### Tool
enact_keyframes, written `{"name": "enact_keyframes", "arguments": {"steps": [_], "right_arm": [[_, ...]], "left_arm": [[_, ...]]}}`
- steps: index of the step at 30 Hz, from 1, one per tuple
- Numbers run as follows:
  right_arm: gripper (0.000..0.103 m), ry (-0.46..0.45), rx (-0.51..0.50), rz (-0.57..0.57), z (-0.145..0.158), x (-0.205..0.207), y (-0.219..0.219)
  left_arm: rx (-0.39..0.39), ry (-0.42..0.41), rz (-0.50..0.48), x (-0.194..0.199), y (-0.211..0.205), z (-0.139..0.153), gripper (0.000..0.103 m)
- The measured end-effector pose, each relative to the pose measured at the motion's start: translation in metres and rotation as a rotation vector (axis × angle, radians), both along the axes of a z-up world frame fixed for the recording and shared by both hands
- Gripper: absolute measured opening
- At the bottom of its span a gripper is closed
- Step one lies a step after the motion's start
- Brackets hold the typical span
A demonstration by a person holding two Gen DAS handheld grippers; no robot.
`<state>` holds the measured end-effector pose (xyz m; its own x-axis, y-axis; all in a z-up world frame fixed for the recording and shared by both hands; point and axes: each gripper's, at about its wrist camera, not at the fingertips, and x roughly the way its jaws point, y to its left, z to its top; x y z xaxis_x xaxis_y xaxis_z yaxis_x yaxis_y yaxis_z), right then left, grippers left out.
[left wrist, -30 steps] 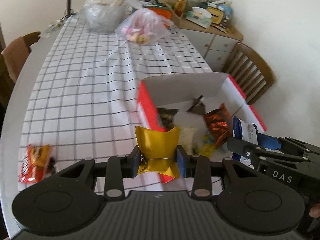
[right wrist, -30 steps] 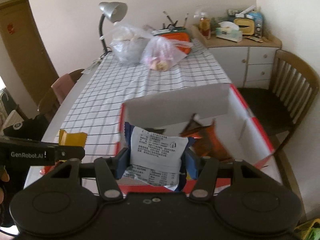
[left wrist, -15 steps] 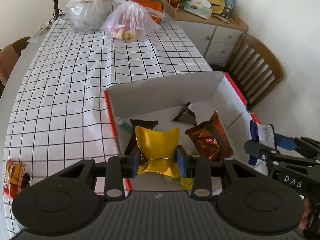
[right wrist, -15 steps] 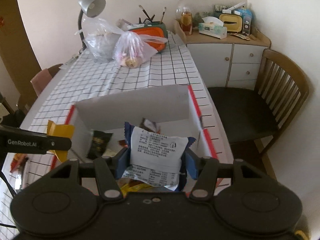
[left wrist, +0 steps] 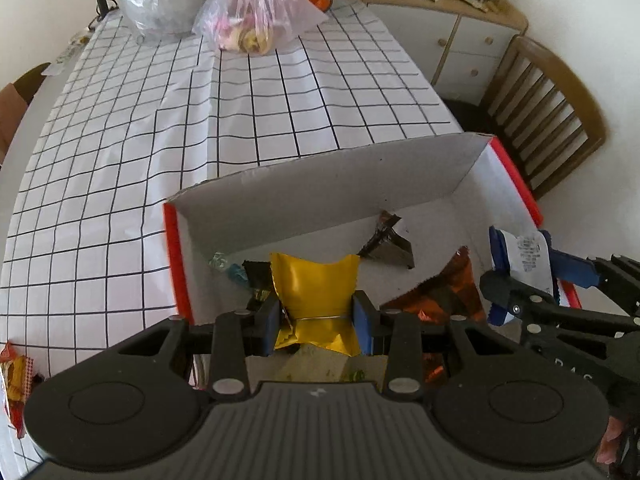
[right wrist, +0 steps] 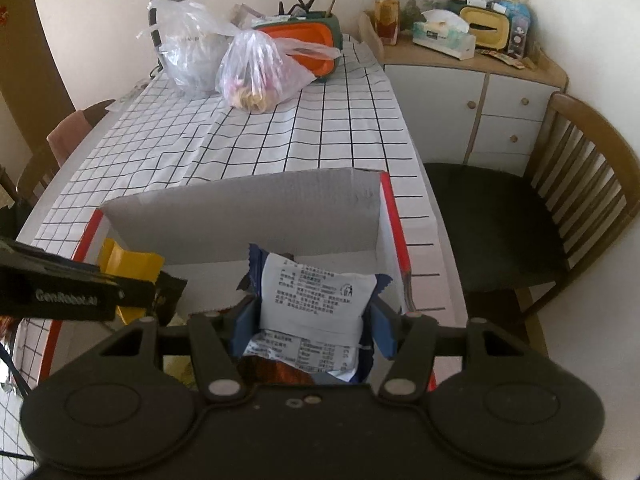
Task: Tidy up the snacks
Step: 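Carry the gold packet and white-blue bread packet with both grippers over the red box, then open both grippers to drop the packets into the box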
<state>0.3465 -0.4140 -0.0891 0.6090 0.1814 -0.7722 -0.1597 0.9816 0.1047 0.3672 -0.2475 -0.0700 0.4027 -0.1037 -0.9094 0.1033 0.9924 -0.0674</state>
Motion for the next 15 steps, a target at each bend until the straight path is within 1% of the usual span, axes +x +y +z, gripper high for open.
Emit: {"name": "enact_keyframes", "arguments": {"steps": [3,8,12,15], "right_arm": [[0.058,0.014,0.006,0.022,-0.002,0.014,0.004],[0.059,0.047,-0.017,0.072,-0.010,0.026,0.015],[0.061,0.077,-0.016,0.091,-0.017,0.031,0.017],[0.065,0.083,-0.015,0.092,-0.018,0.034,0.017]], "left_arm": [[0.016,0.035,0.007,0.012,-0.003,-0.007,0.037],[0.031,0.079,0.007,0.024,-0.004,-0.018,0.037],[0.026,0.142,0.021,0.033,0.000,-0.029,0.037],[0.030,0.165,0.024,0.036,0.002,-0.034,0.038]]}}
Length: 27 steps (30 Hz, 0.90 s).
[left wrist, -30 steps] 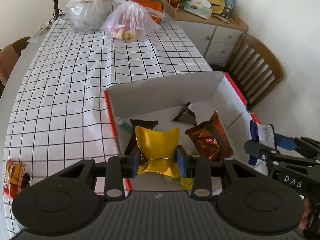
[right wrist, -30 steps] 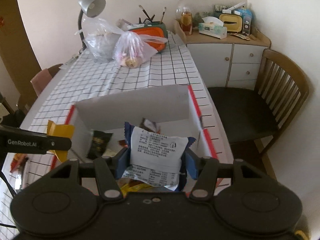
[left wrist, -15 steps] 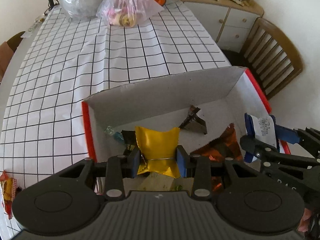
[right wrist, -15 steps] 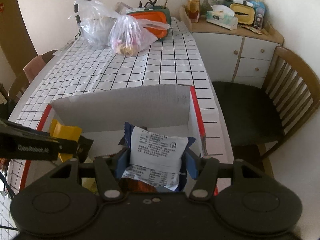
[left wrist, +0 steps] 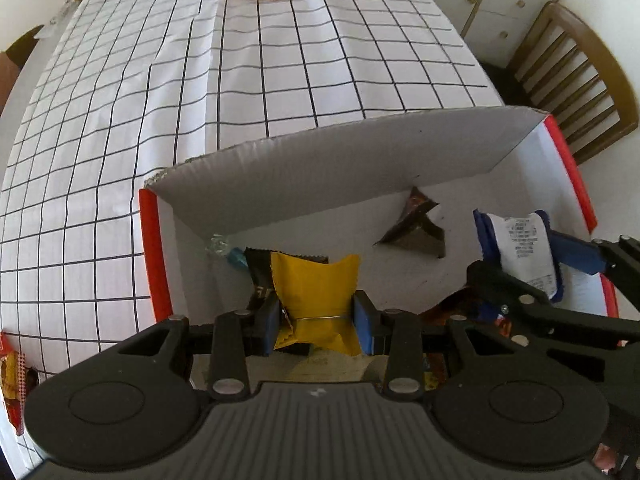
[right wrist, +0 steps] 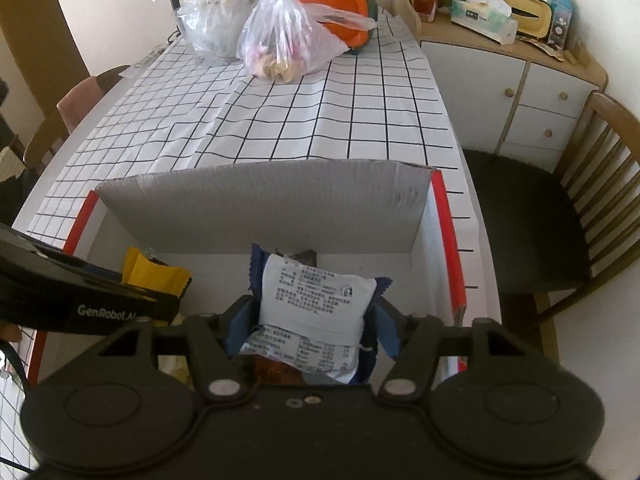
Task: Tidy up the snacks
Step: 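Open both grippers to drop the packets into the box, then move both grippers back toward the red snack bag and silver foil bar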
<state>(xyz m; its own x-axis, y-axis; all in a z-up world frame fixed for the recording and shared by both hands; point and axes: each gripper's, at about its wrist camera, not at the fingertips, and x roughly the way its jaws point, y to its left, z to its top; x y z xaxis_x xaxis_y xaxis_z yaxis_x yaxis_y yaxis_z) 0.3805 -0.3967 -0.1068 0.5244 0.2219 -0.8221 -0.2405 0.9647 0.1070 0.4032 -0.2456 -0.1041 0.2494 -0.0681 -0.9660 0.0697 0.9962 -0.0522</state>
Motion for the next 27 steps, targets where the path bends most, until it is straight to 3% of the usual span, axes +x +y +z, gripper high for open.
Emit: {"name": "enact_keyframes", "arguments": {"steps": [5,7,9,17,27], "right_arm": [[0.070,0.002,-0.005,-0.002,-0.001,0.001,0.000],[0.072,0.000,0.000,-0.007,-0.001,0.001,-0.002],[0.078,-0.007,0.006,-0.016,0.001,0.000,-0.004],[0.084,-0.044,0.041,-0.017,0.015,-0.016,-0.015],[0.088,-0.106,0.101,0.006,0.044,-0.050,-0.016]], "left_arm": [[-0.013,0.023,0.006,0.001,0.002,-0.005,0.040],[-0.021,0.022,0.006,0.000,0.003,-0.004,0.045],[-0.031,0.010,0.008,-0.002,0.004,-0.001,0.057],[-0.063,-0.054,0.037,-0.019,0.009,0.019,0.058],[-0.083,-0.199,0.030,-0.057,0.015,0.057,0.058]]}}
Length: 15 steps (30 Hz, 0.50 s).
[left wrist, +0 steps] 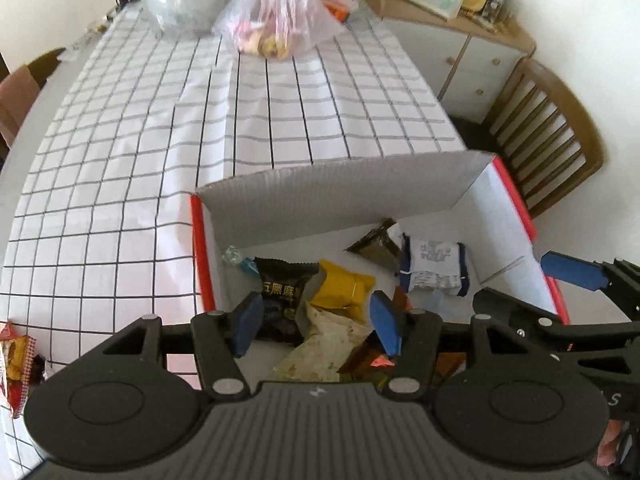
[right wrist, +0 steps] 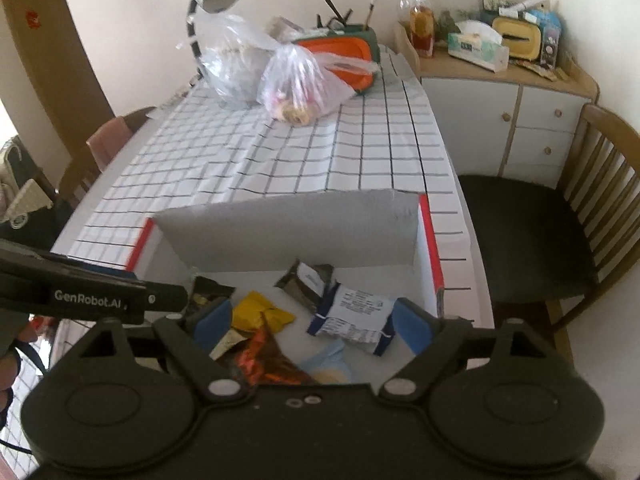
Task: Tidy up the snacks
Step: 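Move both grippers back toward the red snack bag and silver foil bar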
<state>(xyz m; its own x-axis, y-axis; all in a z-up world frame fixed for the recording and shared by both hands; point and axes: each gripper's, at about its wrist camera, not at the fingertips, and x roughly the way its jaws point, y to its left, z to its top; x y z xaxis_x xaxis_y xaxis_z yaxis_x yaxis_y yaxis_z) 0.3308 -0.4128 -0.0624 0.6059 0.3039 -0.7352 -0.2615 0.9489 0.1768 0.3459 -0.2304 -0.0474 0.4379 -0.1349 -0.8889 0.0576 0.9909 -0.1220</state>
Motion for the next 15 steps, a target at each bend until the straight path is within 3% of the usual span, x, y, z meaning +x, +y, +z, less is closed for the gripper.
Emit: {"name": "enact_keyframes", "arguments": {"steps": [7,10,15], "right_arm": [[0.090,-0.063,0.033,0.043,0.024,-0.028,0.011],[0.098,-0.089,0.042,0.065,0.033,-0.039,0.018],[0.100,-0.139,0.063,0.098,0.046,-0.057,0.033]], "left_arm": [[-0.024,-0.108,0.008,-0.034,0.015,0.027,0.058],[-0.023,-0.149,0.015,-0.049,0.023,0.038,0.058],[-0.033,-0.218,0.058,-0.078,0.046,0.051,0.064]]}}
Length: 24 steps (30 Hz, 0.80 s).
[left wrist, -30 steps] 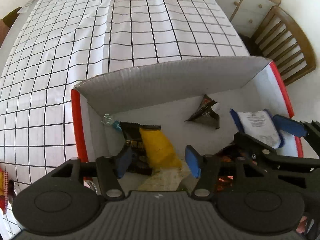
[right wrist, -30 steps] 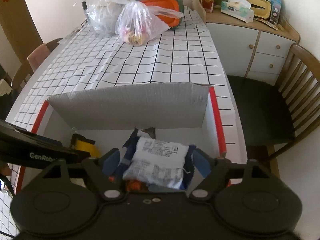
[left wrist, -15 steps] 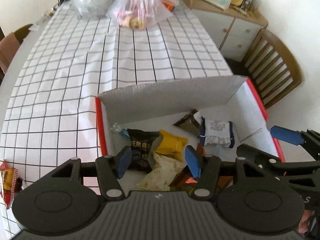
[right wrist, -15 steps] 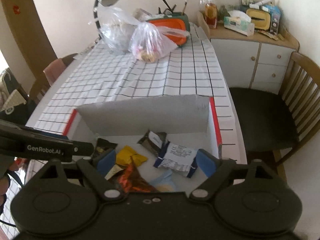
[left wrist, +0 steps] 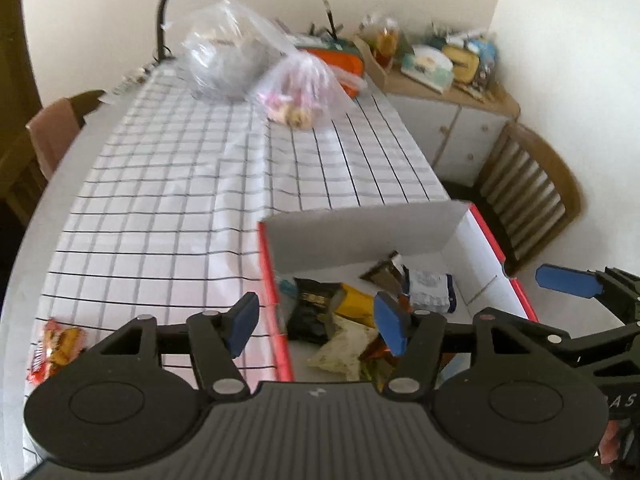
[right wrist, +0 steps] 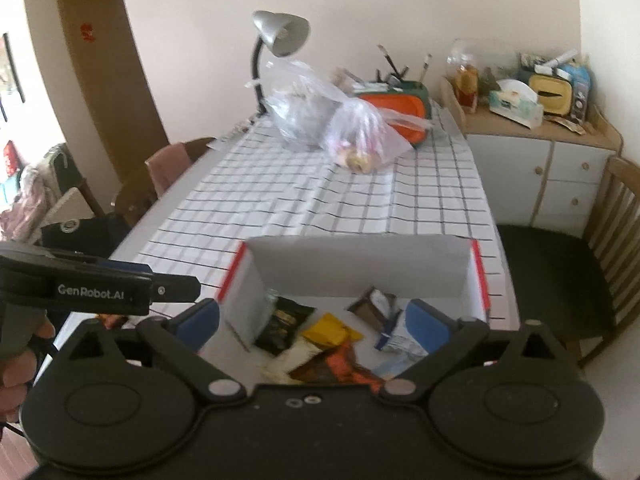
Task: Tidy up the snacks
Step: 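Move both grippers back toward the red snack bag and silver foil bar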
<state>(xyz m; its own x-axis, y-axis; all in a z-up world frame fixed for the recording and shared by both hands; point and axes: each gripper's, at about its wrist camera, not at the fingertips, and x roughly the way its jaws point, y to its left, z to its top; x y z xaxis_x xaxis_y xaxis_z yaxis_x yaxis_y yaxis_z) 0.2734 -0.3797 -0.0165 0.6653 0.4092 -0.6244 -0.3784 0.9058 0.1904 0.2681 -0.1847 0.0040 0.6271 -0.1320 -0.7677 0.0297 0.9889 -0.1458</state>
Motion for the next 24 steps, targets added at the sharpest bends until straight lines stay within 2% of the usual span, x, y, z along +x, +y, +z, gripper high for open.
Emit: {"name": "enact_keyframes", "arguments": {"steps": [6,11,17,24], "right_arm": [[0.103,-0.036,0.024,0.035,0.008,-0.016,0.026],[0.103,-0.041,0.035,0.049,0.006,-0.023,0.058],[0.103,-0.047,0.036,0.096,-0.001,-0.034,0.106],[0.103,0.006,0.010,0.123,-0.021,-0.044,0.164]], "left_arm": [[-0.014,-0.062,0.036,-0.031,0.034,0.006,0.071],[-0.014,-0.075,0.056,-0.046,0.067,0.005,0.075],[-0.005,-0.061,0.071,-0.056,0.118,-0.001,0.079],[0.009,-0.014,0.089,-0.058,0.187,-0.017,0.079]]}}
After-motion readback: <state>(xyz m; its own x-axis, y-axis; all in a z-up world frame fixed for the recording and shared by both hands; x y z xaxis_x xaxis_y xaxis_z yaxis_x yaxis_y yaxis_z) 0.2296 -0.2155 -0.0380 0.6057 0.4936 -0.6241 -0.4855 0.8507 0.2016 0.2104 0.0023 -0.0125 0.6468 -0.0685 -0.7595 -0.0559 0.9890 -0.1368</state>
